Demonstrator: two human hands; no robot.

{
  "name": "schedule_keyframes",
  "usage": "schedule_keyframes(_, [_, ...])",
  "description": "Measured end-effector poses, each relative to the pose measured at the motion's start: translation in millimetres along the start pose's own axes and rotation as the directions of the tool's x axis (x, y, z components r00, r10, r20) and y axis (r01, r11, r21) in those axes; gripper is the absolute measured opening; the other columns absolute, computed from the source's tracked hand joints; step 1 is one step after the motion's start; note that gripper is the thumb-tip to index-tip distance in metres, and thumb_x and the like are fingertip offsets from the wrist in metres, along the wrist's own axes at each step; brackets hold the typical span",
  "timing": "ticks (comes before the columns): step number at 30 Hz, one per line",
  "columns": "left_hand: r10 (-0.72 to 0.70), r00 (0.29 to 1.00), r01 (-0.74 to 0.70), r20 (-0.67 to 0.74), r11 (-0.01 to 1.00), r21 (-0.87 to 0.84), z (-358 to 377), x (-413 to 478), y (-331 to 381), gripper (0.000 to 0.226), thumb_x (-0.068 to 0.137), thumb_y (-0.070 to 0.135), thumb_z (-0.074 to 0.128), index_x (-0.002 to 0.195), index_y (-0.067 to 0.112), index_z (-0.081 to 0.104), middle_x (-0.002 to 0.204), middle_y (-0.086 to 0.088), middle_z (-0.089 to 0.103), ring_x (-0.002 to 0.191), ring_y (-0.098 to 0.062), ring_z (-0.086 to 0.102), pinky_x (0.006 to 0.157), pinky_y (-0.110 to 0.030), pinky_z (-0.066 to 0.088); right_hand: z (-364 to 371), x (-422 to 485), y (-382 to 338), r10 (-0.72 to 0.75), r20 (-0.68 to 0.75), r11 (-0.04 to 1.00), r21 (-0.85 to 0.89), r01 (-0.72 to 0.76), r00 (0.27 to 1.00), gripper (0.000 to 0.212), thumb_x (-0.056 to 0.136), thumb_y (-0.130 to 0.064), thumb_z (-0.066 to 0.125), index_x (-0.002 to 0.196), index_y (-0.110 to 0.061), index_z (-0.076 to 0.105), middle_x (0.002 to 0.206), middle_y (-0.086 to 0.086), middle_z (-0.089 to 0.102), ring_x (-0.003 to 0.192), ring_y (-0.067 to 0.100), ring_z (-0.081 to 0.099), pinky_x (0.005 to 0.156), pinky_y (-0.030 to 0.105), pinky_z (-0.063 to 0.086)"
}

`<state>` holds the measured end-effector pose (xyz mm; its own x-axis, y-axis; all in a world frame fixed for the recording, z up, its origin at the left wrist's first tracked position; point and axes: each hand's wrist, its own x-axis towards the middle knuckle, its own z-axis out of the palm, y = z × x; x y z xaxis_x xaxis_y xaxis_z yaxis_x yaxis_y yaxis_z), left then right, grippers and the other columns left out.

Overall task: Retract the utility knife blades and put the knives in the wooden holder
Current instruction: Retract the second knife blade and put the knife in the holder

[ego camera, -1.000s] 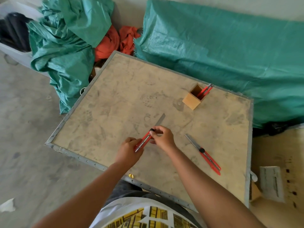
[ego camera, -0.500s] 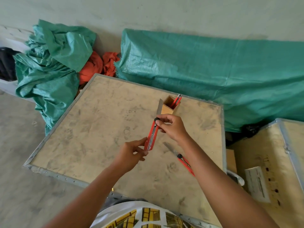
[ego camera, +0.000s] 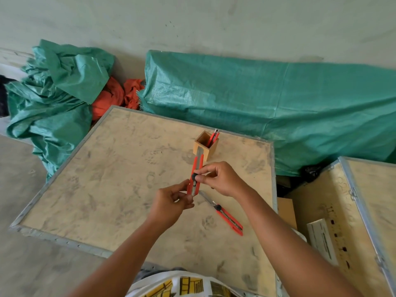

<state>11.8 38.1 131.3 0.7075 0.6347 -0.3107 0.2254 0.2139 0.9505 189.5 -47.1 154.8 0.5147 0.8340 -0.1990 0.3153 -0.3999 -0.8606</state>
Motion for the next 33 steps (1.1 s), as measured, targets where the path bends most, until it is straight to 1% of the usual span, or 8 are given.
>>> schedule_keyframes(4, [0.026, 1.0, -0.026, 0.002, 0.999, -0.018, 2, 2, 7, 0.048, 0.083, -0.018, 0.064, 0.126, 0.004, 0.065, 0.094, -0.021, 0.075, 0.083, -0.024, 0.067, 0.076, -0.034, 0.063, -2, -8, -6, -0.069, 0.044, 0.994, -0.078, 0.072, 0.997, 0.022, 0.084, -0.019, 0.082, 0.106, -0.021, 0.081, 0.098, -0.012, 0.068, 0.095, 0.015, 0.069, 0.087, 0.034, 0.059])
schedule_keyframes(9, [0.06, 0.998, -0.06, 0.011, 0.998, -0.001, 2, 5, 18, 0.047, 0.082, -0.011, 0.07, 0.125, 0.006, 0.066, 0.098, -0.015, 0.077, 0.084, -0.028, 0.071, 0.076, -0.029, 0.062, -4, -9, -11, -0.121, 0.03, 0.982, -0.139, 0.124, 0.992, 0.027, 0.087, -0.021, 0.079, 0.113, -0.027, 0.078, 0.1, -0.014, 0.06, 0.089, 0.012, 0.064, 0.082, 0.027, 0.056])
schedule_keyframes(14, [0.048, 0.999, -0.048, 0.014, 0.998, 0.032, 1, 9, 25, 0.046, 0.082, -0.006, 0.073, 0.123, 0.013, 0.068, 0.088, -0.011, 0.079, 0.085, -0.028, 0.076, 0.083, -0.031, 0.061, 3, -11, -12, -0.159, -0.145, 0.979, -0.148, 0.137, 0.977, 0.019, 0.08, -0.03, 0.084, 0.094, -0.022, 0.075, 0.1, -0.008, 0.067, 0.087, 0.01, 0.065, 0.07, 0.021, 0.052])
schedule_keyframes(18, [0.059, 0.998, -0.06, 0.016, 0.998, 0.03, 0, 16, 29, 0.048, 0.079, -0.005, 0.076, 0.124, 0.009, 0.067, 0.089, -0.01, 0.08, 0.084, -0.026, 0.076, 0.083, -0.031, 0.061, 0, -10, -12, -0.138, -0.105, 0.986, -0.11, 0.127, 0.985, 0.027, 0.087, -0.03, 0.078, 0.113, -0.032, 0.073, 0.116, -0.01, 0.067, 0.092, 0.007, 0.066, 0.073, 0.019, 0.052])
schedule_keyframes(22, [0.094, 0.995, -0.095, 0.038, 0.995, 0.037, 2, 19, 34, 0.047, 0.079, -0.006, 0.076, 0.122, 0.011, 0.069, 0.09, -0.009, 0.08, 0.086, -0.028, 0.076, 0.084, -0.03, 0.061, -3, -7, -13, -0.179, -0.181, 0.978, -0.136, 0.156, 0.967, 0.018, 0.082, -0.029, 0.083, 0.096, -0.023, 0.076, 0.098, -0.008, 0.07, 0.087, 0.009, 0.066, 0.076, 0.028, 0.059])
schedule_keyframes(24, [0.11, 0.993, -0.112, 0.047, 0.993, 0.039, 4, 20, 37, 0.047, 0.079, -0.007, 0.075, 0.121, 0.013, 0.07, 0.091, -0.009, 0.08, 0.088, -0.03, 0.075, 0.08, -0.024, 0.06, -2, -7, -14, -0.197, -0.241, 0.975, -0.152, 0.163, 0.95, 0.023, 0.079, -0.034, 0.085, 0.09, -0.017, 0.072, 0.091, -0.006, 0.07, 0.084, 0.009, 0.066, 0.073, 0.028, 0.058])
schedule_keyframes(29, [0.125, 0.991, -0.128, 0.056, 0.991, 0.041, 10, 26, 40, 0.048, 0.079, -0.008, 0.075, 0.122, 0.012, 0.068, 0.092, -0.008, 0.08, 0.088, -0.029, 0.075, 0.072, -0.016, 0.057, -12, -7, -13, -0.181, -0.189, 0.981, -0.096, 0.166, 0.965, 0.026, 0.083, -0.03, 0.082, 0.108, -0.025, 0.075, 0.108, -0.011, 0.07, 0.09, 0.006, 0.066, 0.077, 0.024, 0.057])
schedule_keyframes(33, [0.106, 0.992, -0.111, 0.066, 0.991, 0.078, 15, 32, 37, 0.048, 0.079, -0.007, 0.075, 0.121, 0.016, 0.07, 0.09, -0.006, 0.08, 0.088, -0.028, 0.075, 0.073, -0.016, 0.058, -7, -5, -4, -0.153, -0.284, 0.987, -0.097, 0.13, 0.946, 0.022, 0.079, -0.034, 0.085, 0.092, -0.019, 0.074, 0.093, -0.006, 0.072, 0.086, 0.009, 0.068, 0.077, 0.03, 0.06])
